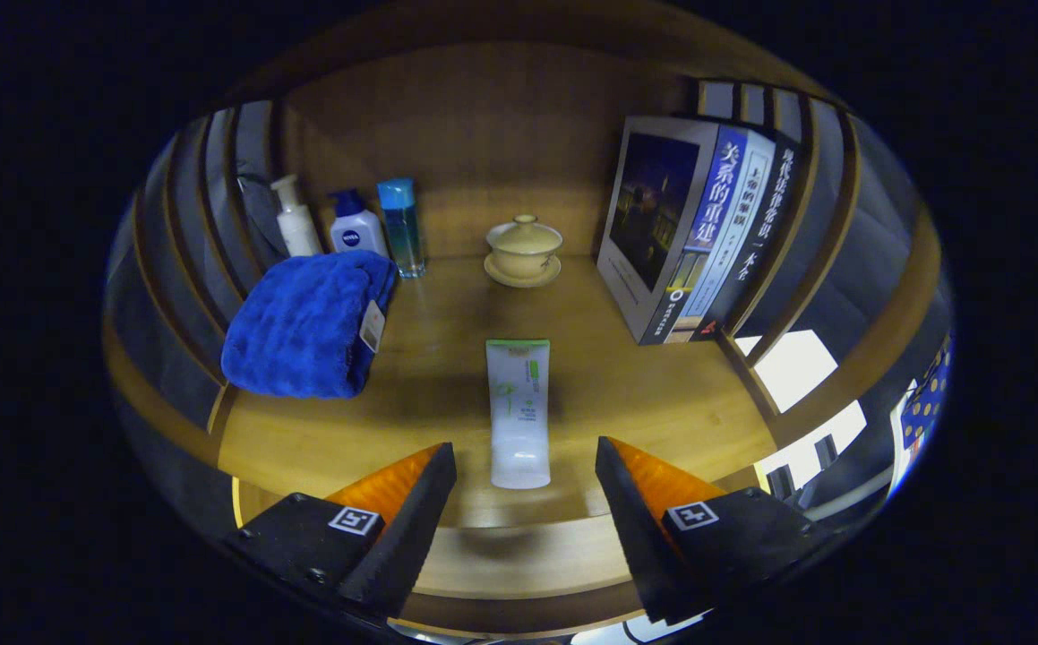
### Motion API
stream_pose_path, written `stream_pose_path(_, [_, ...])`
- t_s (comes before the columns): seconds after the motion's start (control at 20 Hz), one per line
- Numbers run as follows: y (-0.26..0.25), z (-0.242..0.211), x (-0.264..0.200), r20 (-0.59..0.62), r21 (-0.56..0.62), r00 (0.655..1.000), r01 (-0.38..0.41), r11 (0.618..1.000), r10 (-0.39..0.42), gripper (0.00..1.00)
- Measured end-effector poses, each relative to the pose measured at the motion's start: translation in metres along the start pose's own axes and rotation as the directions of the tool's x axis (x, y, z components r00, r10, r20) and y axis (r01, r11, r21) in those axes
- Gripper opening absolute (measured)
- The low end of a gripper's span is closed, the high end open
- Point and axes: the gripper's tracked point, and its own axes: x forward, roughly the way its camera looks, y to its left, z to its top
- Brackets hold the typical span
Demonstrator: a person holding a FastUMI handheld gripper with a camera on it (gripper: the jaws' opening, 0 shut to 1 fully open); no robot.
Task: Pull open the drawer, take out the items inside it, and place them on the countertop above the cabinet.
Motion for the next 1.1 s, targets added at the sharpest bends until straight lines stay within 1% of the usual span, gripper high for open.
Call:
stream_pose_path(0.1, [0.001,0.004,-0.021,0.094,-0.008,0.996,0.001,1.0,0.0,0.99])
stream_pose_path(0.25, [0.006,0.007,-0.056,0.244,0.016,0.969,-0.032,0.999,0.028,0.99])
stream_pose_path(0.35, [0.01,-0.007,-0.078,0.294,0.008,0.954,-0.071,0.997,0.066,0.99])
stream_pose_path(0.45, [0.009,-0.02,-0.097,0.344,-0.014,0.936,-0.082,0.997,0.082,0.99])
stream_pose_path(0.6, [0.007,-0.039,-0.12,0.417,0.007,0.904,-0.111,0.994,0.098,0.99])
stream_pose_path(0.8, [0.0,-0.075,-0.142,0.48,0.037,0.87,-0.148,0.988,0.112,0.99])
stream_pose_path(0.9, [-0.01,-0.096,-0.144,0.503,0.017,0.859,-0.117,0.993,0.092,0.98])
stream_pose_path(1.0, [-0.008,-0.12,-0.142,0.501,0.002,0.861,-0.107,0.994,0.092,0.99])
stream_pose_path(1.1, [-0.014,-0.141,-0.135,0.485,-0.022,0.872,-0.072,0.997,0.073,0.99])
